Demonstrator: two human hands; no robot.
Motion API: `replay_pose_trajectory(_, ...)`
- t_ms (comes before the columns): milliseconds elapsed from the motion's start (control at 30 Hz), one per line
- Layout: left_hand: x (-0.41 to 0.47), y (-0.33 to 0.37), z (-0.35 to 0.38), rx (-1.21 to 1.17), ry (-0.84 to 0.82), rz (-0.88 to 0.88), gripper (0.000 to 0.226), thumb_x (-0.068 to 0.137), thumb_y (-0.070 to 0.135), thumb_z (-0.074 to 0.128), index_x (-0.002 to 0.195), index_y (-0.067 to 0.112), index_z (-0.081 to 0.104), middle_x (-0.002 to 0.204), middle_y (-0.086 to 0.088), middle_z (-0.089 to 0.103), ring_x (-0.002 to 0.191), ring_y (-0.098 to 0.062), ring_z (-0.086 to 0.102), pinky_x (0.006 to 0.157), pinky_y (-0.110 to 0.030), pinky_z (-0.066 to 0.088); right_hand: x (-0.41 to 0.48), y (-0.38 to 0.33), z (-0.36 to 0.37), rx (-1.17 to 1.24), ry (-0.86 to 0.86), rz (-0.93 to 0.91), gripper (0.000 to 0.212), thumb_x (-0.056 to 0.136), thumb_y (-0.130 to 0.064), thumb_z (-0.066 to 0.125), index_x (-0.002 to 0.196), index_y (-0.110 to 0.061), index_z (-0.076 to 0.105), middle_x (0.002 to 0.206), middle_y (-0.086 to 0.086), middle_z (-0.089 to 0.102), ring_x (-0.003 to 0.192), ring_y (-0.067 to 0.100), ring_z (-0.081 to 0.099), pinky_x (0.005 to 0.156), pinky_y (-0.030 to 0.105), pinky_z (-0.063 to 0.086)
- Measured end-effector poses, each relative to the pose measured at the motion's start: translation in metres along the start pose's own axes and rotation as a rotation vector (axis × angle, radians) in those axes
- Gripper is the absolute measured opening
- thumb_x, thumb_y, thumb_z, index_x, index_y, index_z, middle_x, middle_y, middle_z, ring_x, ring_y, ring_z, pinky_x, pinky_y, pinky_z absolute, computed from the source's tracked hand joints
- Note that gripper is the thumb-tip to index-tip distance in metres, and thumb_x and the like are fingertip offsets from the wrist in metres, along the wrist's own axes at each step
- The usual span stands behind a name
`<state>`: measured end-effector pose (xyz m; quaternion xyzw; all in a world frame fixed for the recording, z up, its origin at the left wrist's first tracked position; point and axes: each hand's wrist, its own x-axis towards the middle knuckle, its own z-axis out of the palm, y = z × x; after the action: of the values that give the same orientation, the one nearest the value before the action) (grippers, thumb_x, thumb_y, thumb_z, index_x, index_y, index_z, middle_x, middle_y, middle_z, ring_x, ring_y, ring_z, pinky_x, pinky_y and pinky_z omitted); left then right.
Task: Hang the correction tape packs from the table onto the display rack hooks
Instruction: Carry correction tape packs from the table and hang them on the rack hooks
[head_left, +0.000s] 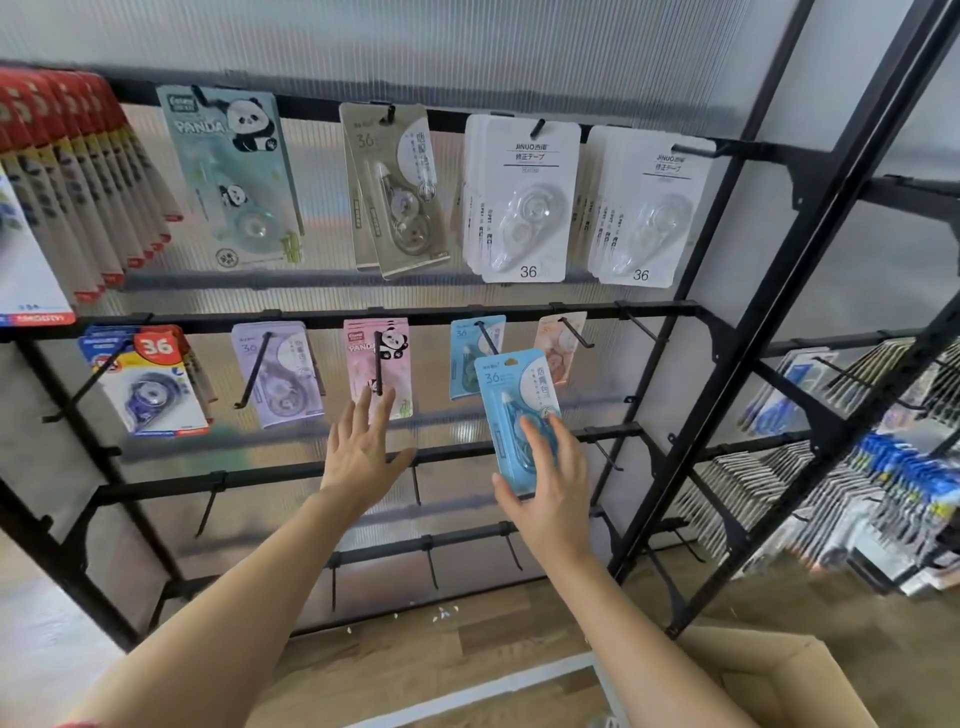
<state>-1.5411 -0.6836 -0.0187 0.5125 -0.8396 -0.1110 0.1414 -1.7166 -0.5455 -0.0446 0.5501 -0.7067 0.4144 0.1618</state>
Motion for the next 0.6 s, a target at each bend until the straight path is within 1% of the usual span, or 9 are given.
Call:
replay_pose_trajectory(133,0.001,-0.003,0.001,0.009,-0.006,-0.014,0.081,0.095,0.053,0.044,0.152,0.028,-0.009,0.16,-0.004,-0.014,0.148,-0.028,-0.006,0.118,-0.044,0.0,-0.006,0.0,0.0,0.003,0.004,0.0,0.065,0.081,-0.046,0.056,0.138,-0.021,0.039,0.141,0.014,0.039,0.118,0.037,0.05,0.082,0.054,0.053)
replay_pose_trajectory(233,0.002,-0.006,0.003,0.0,-0.007,-0.007,0.082,0.095,0.053,0.044,0.152,0.029,-0.01,0.16,-0.005,-0.013,0.148,-0.028,-0.005,0.118,-0.045,0.0,-0.021,0.002,0.003,0.0,0.02,-0.003,0.065,0.081,-0.046,0.057,0.138,-0.019,0.04,0.141,0.013,0.038,0.12,0.036,0.048,0.088,0.051,0.051)
replay_pose_trajectory(367,0.001,-0.008,0.006,-0.008,-0.011,0.008,0.082,0.095,0.051,0.045,0.152,0.027,-0.009,0.161,-0.006,-0.011,0.148,-0.029,-0.003,0.118,-0.047,0.003,-0.028,0.001,0.005,-0.024,-0.002,0.043,0.066,0.081,-0.049,0.056,0.138,-0.02,0.039,0.139,0.014,0.04,0.118,0.037,0.052,0.084,0.05,0.053)
replay_pose_trajectory(533,0.004,-0.005,0.009,0.003,-0.011,0.022,0.081,0.095,0.05,0.045,0.153,0.027,-0.006,0.161,-0.007,-0.009,0.148,-0.029,-0.003,0.119,-0.046,0.004,-0.018,0.005,0.008,-0.047,-0.082,0.059,0.068,0.08,-0.052,0.053,0.138,-0.021,0.037,0.139,0.016,0.039,0.118,0.04,0.051,0.084,0.053,0.053)
replay_pose_trajectory(600,0.006,0.0,0.011,-0.003,-0.016,0.035,0.08,0.095,0.049,0.047,0.153,0.027,-0.004,0.161,-0.007,-0.008,0.148,-0.029,-0.003,0.119,-0.046,0.005,-0.011,0.008,0.011,-0.059,-0.14,0.065,0.074,0.078,-0.05,0.062,0.14,-0.022,0.034,0.139,0.02,0.041,0.119,0.04,0.051,0.084,0.054,0.053)
